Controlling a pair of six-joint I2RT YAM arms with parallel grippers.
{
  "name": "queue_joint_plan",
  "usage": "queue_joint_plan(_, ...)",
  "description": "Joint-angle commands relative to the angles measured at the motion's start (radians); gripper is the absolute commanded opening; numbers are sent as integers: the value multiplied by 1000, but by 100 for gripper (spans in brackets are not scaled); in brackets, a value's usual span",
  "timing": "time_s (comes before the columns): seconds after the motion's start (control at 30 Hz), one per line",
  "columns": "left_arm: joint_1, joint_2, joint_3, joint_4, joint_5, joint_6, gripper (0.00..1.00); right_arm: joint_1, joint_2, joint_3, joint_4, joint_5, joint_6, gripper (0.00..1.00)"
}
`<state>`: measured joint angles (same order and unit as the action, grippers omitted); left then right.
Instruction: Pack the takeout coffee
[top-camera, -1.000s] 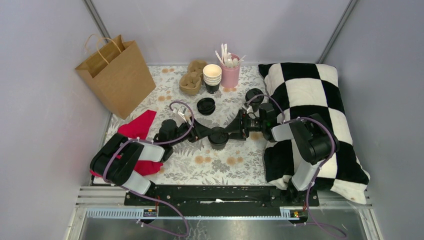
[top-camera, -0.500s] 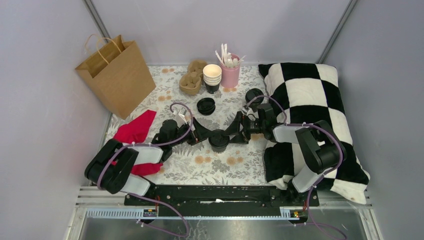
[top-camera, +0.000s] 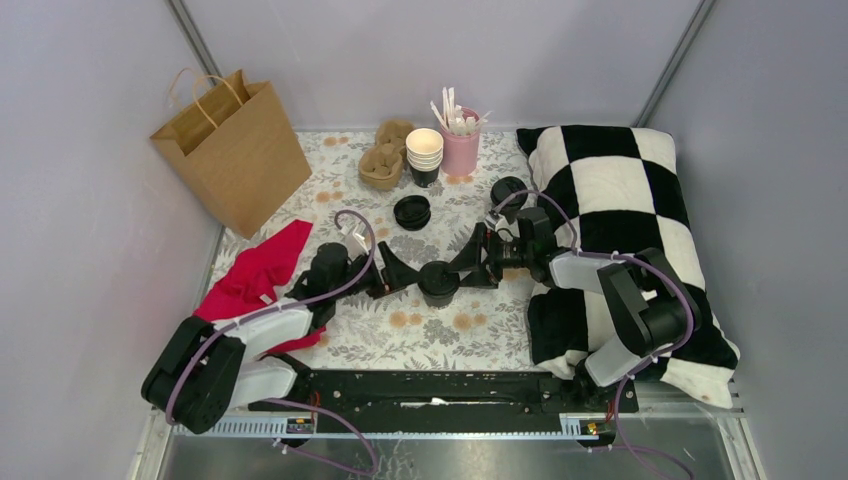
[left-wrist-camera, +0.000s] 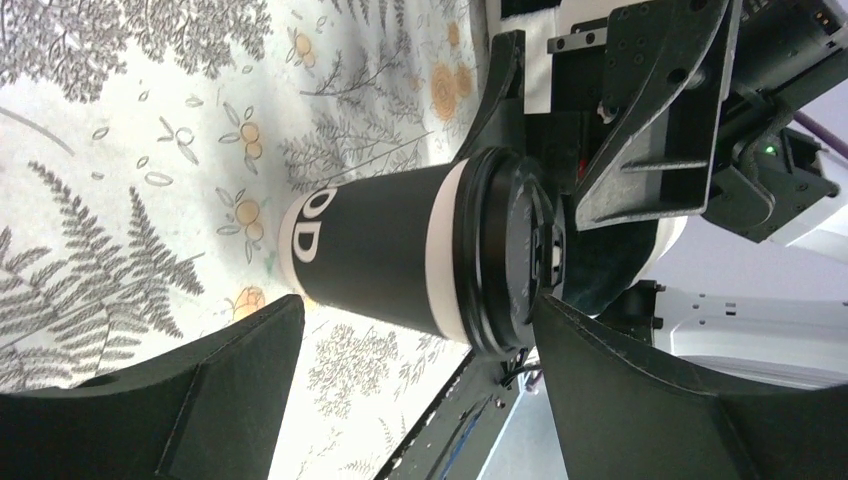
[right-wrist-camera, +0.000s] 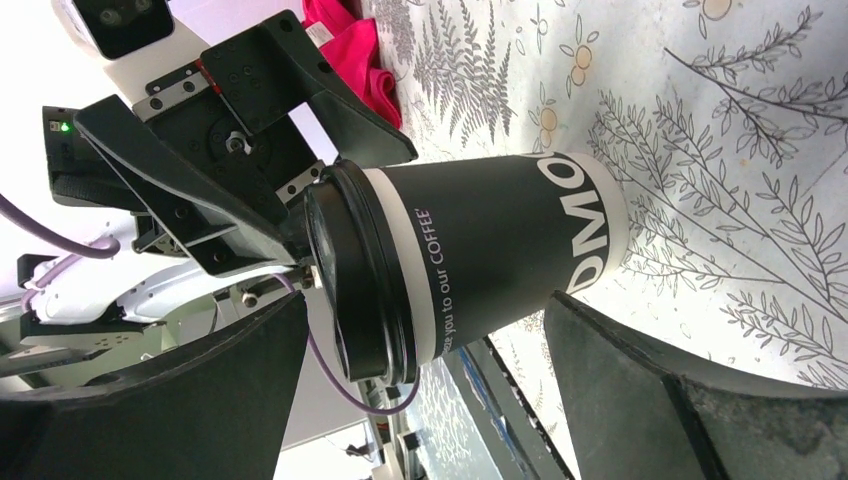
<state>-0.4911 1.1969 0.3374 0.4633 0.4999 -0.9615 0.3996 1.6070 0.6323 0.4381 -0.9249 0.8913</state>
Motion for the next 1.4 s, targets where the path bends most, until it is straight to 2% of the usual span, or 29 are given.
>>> queue_joint_plan(0.0, 3, -36, -43, 29, 2, -19, 86, 20, -21, -7, 0, 1, 1, 94)
queue_joint_plan(0.1, 3, -4, -43, 61, 19, -24, 85, 37, -10, -3, 3, 1, 3, 93)
queue_joint_plan(0.27, 5, 23, -61, 125, 35, -50, 76, 45, -3, -14, 22, 8, 13, 92)
queue_joint_plan(0.4, 6, 1, -67, 85, 19, -31, 78, 50, 11, -26, 39, 18, 21, 90)
queue_joint_plan(0.57, 6, 4, -91, 48, -22, 4, 70, 50, 65, -60, 83, 38, 28, 83)
queue_joint_plan(0.73, 7, 95, -165, 119, -49, 23, 61, 49, 156, -136, 209, 69, 71, 77)
queue_joint_plan(0.87, 7, 156, -214, 205, -33, 7, 56, 50, 189, -172, 233, 89, 72, 75)
queue_joint_plan(0.97, 7, 99, -201, 174, -23, 8, 61, 49, 153, -149, 206, 70, 69, 76)
queue_joint_plan(1.1, 11, -44, -126, 27, -25, 30, 81, 49, 103, -85, 101, 63, 28, 77)
queue_joint_plan(1.17, 31, -90, -96, -21, -20, 32, 87, 49, 97, -69, 90, 57, 28, 78)
queue_joint_plan(1.37, 65, -92, -89, 12, 31, 0, 87, 52, 109, -55, 109, 45, 45, 78)
